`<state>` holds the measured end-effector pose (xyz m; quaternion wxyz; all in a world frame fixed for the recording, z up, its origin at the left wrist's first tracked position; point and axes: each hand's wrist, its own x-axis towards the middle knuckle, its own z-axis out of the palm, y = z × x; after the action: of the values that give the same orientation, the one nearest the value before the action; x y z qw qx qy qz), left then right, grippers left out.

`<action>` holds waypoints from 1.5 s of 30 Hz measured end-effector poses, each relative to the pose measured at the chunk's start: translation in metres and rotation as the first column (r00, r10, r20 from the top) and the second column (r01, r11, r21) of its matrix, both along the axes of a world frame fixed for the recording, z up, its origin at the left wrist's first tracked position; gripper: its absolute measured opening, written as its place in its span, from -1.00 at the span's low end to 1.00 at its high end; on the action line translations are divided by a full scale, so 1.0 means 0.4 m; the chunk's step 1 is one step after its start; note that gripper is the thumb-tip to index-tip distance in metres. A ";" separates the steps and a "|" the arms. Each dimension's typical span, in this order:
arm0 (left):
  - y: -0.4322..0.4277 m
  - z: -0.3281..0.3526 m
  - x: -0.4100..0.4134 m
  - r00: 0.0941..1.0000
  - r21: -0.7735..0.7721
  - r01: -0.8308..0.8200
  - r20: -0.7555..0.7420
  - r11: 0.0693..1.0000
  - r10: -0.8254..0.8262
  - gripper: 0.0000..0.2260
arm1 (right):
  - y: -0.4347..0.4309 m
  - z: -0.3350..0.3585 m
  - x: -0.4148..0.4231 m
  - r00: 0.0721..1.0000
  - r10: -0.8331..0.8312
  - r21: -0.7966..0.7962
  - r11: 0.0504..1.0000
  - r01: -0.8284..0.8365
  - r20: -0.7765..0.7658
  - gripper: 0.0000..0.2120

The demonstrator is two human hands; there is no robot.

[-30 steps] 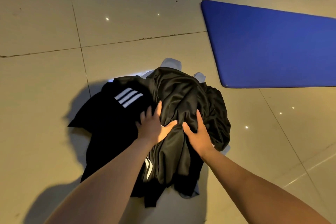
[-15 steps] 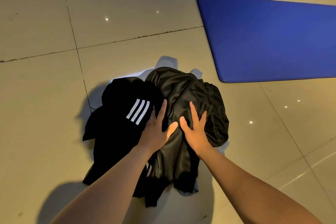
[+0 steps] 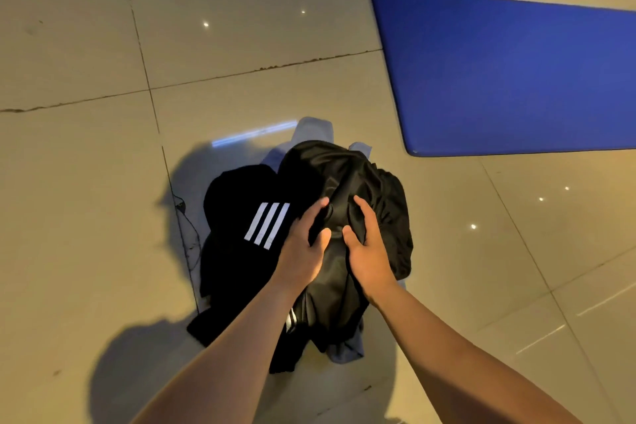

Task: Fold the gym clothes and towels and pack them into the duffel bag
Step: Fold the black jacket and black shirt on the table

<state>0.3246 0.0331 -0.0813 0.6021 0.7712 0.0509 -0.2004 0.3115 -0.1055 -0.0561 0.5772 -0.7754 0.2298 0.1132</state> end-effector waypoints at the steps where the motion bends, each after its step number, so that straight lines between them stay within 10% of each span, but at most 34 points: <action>1: 0.000 0.032 -0.014 1.000 -0.002 -0.019 -0.023 1.000 0.019 -0.53 | 0.000 0.039 -0.001 1.000 0.002 0.007 1.000 -0.002 -0.007 -0.50; 16: 0.097 1.045 -0.231 0.946 -0.050 -0.320 -0.070 0.946 0.317 -0.45 | 0.105 1.029 -0.128 0.965 0.257 0.077 0.964 -0.254 -0.040 -0.53; 26: 0.167 1.612 -0.521 0.818 0.013 -0.574 0.058 0.819 0.572 -0.50 | 0.204 1.571 -0.298 0.775 0.625 0.058 0.774 -0.631 0.097 -0.53; 45: 0.242 1.942 -1.143 0.319 0.100 -0.947 0.216 0.304 0.923 -0.53 | 0.436 1.905 -0.777 0.302 0.940 0.249 0.259 -0.933 0.156 -0.67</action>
<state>-0.1325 0.1298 0.6956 0.5235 0.6662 0.4744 0.2388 0.0005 0.0688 0.7059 0.5032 -0.6640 -0.2856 0.4736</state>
